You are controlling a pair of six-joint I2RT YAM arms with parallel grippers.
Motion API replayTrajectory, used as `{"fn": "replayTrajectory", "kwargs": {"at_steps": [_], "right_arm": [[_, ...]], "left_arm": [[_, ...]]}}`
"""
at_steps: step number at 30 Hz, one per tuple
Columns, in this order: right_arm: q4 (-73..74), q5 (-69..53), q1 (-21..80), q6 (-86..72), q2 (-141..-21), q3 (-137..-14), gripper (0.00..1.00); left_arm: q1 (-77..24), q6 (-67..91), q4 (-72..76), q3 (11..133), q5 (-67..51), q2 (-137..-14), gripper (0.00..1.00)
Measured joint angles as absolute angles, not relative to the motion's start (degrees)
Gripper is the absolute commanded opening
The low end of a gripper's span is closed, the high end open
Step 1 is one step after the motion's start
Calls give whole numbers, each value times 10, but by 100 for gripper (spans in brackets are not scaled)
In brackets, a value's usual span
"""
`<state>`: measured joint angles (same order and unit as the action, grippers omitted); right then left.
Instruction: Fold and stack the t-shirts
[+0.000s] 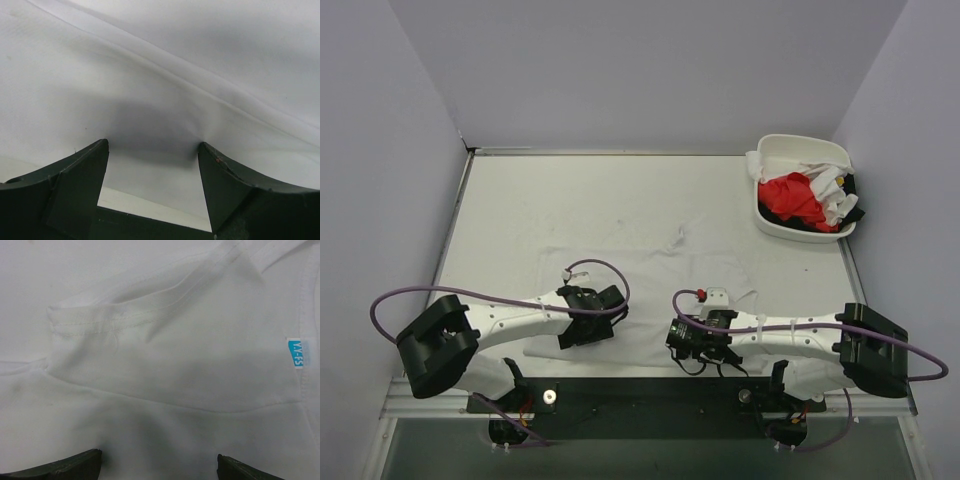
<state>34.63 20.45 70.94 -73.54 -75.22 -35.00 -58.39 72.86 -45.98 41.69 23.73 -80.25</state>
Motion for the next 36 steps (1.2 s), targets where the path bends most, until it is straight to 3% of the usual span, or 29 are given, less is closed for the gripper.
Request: {"fn": "replayTrajectory", "kwargs": {"at_steps": [19,29,36], "right_arm": [[388,218,710,-720,-768,-372,100],[436,251,705,-658,-774,-503,100],[357,230,573,-498,-767,-605,100]], "left_arm": [[-611,741,-536,411,213,-770,83],[-608,707,-602,540,243,-747,88],[-466,589,-561,623,237,-739,97]]}}
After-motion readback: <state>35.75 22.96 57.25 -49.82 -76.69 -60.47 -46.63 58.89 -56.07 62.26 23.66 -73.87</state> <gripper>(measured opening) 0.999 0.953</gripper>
